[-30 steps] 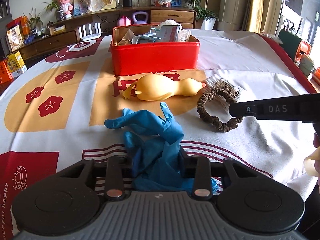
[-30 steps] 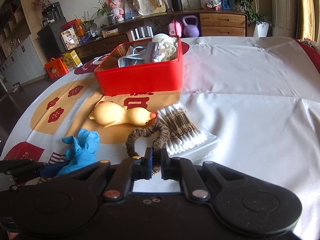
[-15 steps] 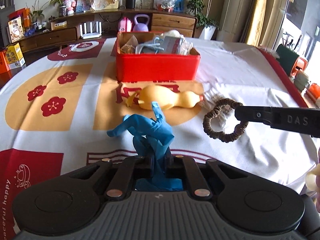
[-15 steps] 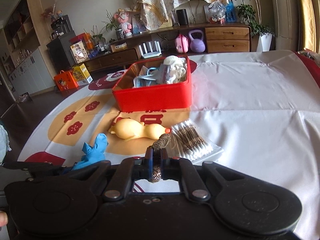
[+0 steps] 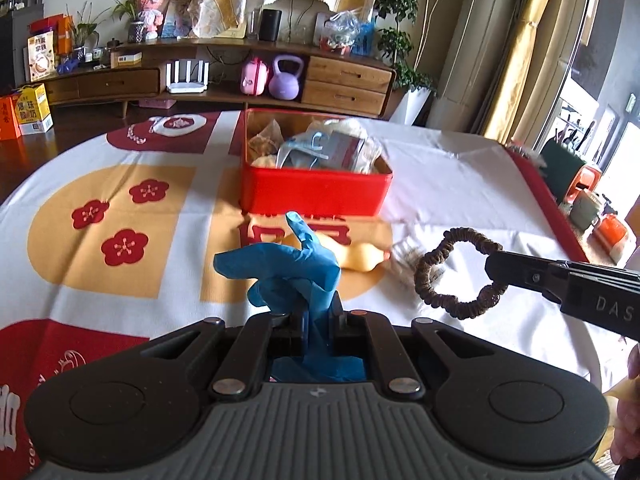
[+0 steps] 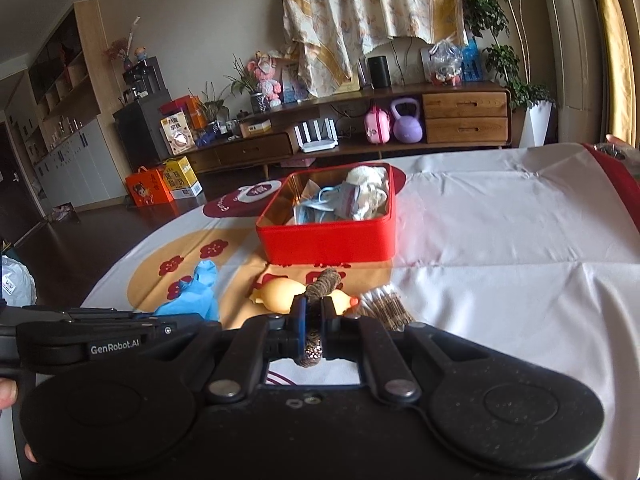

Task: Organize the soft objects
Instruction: 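Grasp the blue gloves with the left gripper while the right grasps the brown hair tie, then carry the gloves into the tin with the left gripper while the right lowers the hair tie inside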

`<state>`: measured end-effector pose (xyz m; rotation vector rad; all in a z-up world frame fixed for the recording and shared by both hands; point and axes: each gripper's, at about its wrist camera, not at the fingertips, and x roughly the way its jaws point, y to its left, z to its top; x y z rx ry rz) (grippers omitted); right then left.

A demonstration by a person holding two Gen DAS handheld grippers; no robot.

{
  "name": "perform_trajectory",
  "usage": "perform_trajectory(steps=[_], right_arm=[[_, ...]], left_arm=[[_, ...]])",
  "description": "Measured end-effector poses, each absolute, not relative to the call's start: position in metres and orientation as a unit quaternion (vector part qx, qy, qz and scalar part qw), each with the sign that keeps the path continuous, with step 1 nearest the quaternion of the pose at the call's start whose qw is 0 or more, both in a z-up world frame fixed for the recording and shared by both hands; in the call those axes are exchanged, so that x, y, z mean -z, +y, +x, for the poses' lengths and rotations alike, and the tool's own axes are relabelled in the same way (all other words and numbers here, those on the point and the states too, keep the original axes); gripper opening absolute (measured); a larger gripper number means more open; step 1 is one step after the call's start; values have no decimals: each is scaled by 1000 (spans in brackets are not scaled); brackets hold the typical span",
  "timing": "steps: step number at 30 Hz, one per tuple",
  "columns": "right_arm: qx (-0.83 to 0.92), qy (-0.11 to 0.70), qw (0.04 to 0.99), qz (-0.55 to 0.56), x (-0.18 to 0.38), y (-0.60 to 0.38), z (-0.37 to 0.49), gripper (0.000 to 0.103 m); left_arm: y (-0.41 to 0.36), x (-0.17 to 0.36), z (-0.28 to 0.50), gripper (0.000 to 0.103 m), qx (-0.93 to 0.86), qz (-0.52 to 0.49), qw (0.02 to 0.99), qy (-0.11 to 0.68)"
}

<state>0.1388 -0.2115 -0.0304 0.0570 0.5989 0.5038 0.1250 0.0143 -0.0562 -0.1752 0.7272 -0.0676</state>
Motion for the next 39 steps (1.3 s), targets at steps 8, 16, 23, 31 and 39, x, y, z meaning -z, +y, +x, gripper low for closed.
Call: perform_trajectory(steps=[8, 16, 23, 31, 39], right_arm=[[-257, 268, 928, 14, 8, -212, 143, 6], [-262, 257, 930, -2, -10, -209, 159, 6], [-261, 249, 932, -35, -20, -201, 177, 6], [-256, 235, 935, -65, -25, -190, 202, 6], [-257, 231, 935, -84, -23, -178, 232, 6]], left_arm=[[16, 26, 132, 8, 42, -79, 941, 326], [23, 0, 153, 8, 46, -75, 947, 308], [21, -12, 175, 8, 54, -53, 950, 303], [22, -16, 206, 8, 63, -35, 952, 298], [28, -12, 246, 8, 60, -21, 953, 297]])
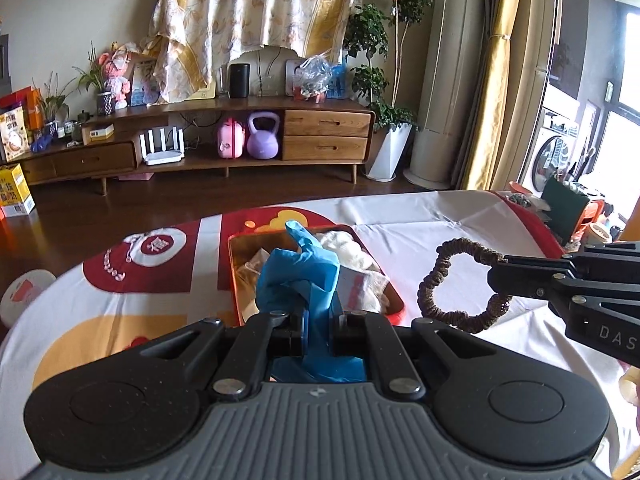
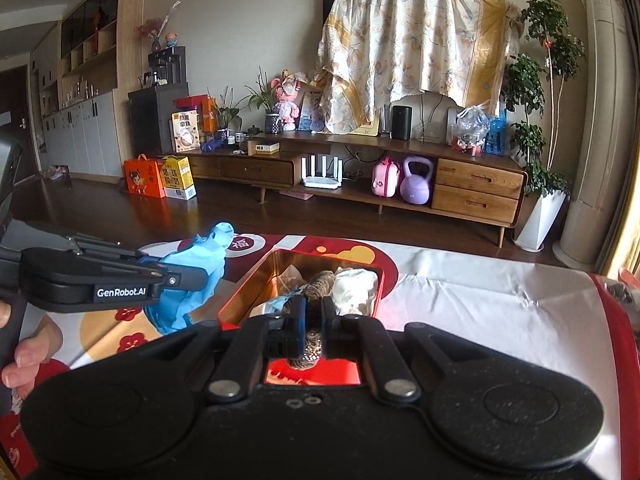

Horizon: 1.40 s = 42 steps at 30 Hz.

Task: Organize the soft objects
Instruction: 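Carry the gloves into the tin with the left gripper while the right lowers the hair tie inside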

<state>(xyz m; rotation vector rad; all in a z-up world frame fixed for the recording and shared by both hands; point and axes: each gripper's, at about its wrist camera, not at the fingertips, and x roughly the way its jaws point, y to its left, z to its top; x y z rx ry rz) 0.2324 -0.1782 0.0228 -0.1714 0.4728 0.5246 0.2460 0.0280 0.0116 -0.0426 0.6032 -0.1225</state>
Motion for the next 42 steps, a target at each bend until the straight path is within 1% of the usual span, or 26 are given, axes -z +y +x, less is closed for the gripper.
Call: perform_trajectory(steps=[10, 22, 33, 42], right_arm=[[-268, 228, 931, -101, -14, -163, 272, 6], [-291, 253, 915, -117, 21, -144, 309, 6], [-293, 285, 906, -112, 49, -132, 330, 6], [-277, 310, 905, -90, 63, -139, 342, 7]], left_arm=[[34, -1, 304, 8, 65, -12, 950, 307], [44, 29, 369, 8, 64, -41, 937, 341], [39, 56, 408, 8, 58, -43, 926, 370], [42, 83, 419, 8, 57, -51, 915, 396]])
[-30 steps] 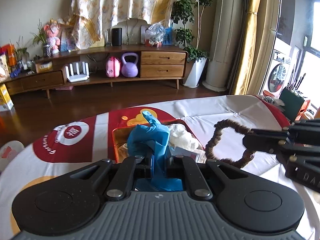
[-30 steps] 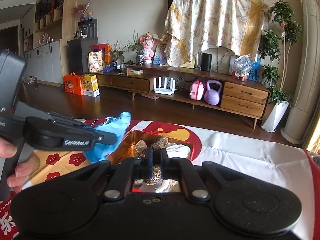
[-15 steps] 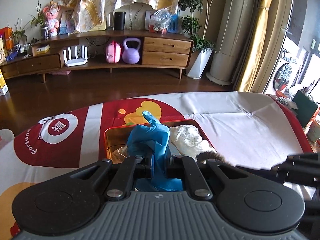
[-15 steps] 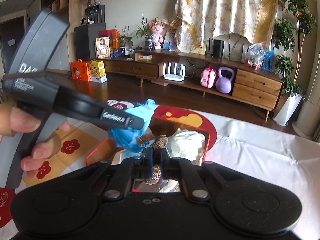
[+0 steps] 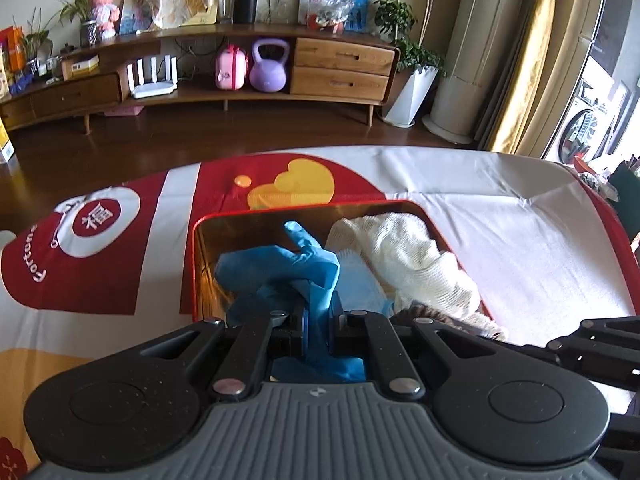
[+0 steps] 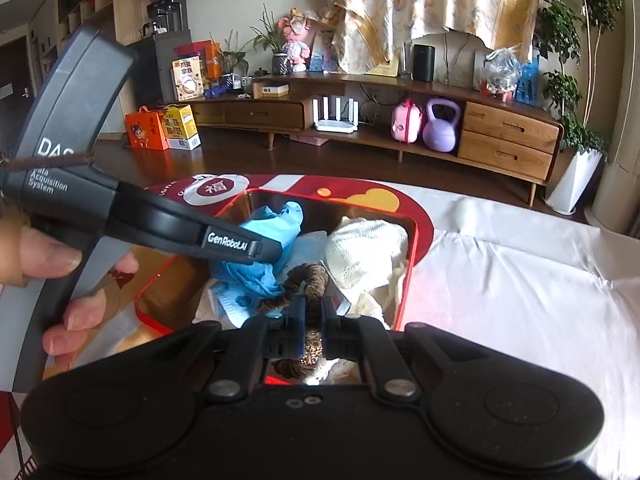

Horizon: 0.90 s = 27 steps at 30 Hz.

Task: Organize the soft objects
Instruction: 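Carry the gloves into the tin with the left gripper while the right lowers the hair tie inside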

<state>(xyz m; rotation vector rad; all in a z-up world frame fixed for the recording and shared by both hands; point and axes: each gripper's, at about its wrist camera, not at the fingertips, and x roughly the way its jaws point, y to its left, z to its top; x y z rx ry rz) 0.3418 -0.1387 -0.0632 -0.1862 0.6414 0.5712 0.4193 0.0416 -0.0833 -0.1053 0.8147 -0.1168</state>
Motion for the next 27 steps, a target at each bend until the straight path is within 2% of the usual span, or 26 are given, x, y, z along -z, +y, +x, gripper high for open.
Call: perform_trajectory(steps=[10, 27], right_arm=[[-272, 312, 907, -82, 65, -142, 340, 18], [-271, 304, 912, -59, 42, -156, 327, 33]], left_arm=[[38, 97, 420, 8, 54, -41, 911, 407], [37, 73, 395, 11, 51, -45, 915, 398]])
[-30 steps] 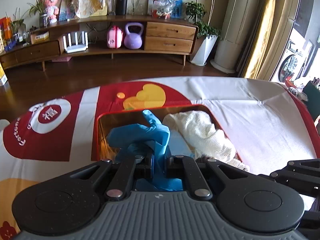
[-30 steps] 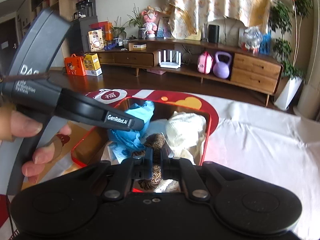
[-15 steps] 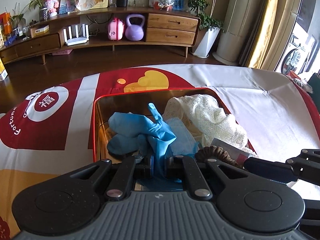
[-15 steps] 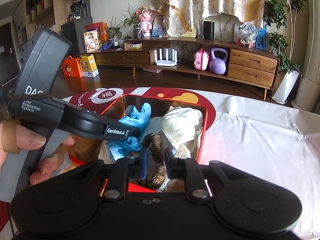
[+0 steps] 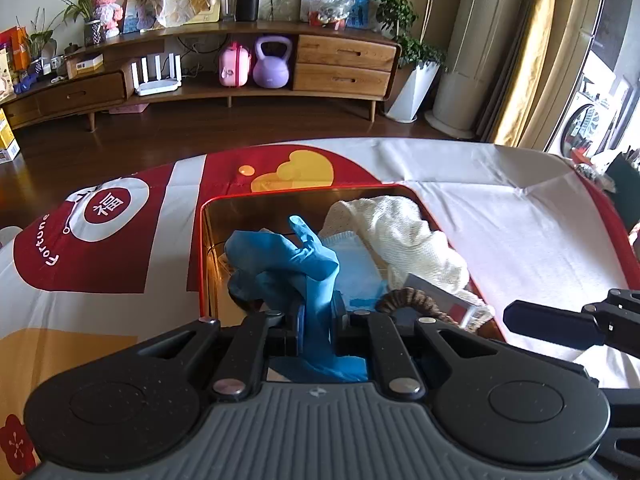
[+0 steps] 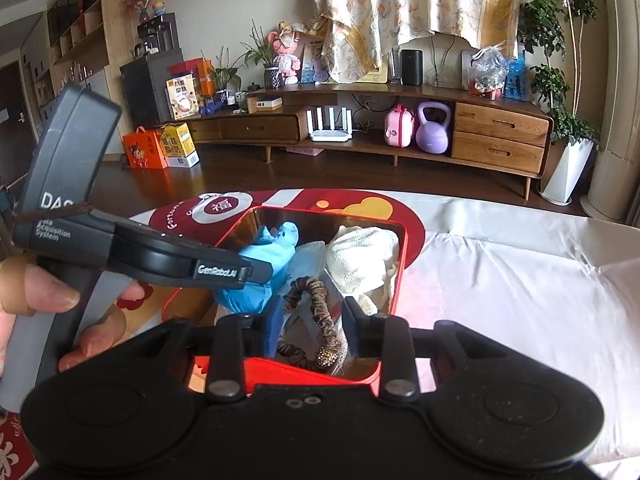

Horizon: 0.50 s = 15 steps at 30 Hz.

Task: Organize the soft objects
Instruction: 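Carry the gloves into the tin with the left gripper while the right lowers the hair tie inside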

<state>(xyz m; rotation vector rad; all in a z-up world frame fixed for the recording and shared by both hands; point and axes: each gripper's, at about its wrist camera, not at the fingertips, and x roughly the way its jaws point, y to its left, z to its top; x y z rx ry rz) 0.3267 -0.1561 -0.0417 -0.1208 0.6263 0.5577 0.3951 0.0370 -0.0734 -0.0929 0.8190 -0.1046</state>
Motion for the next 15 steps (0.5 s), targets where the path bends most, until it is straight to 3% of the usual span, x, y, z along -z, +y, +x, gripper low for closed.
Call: perform_trajectory(steps=[4, 10, 15], right_arm=[[-265, 300, 915, -55, 34, -161, 321, 41], [-258, 295, 919, -45, 22, -172, 308, 51], [-257, 288, 921, -45, 11, -177, 294, 58]], left_arm=[[35, 65, 385, 17, 52, -44, 916, 395], [32, 50, 366, 50, 58, -45, 921, 381], [28, 36, 345, 52, 64, -37, 926, 370]])
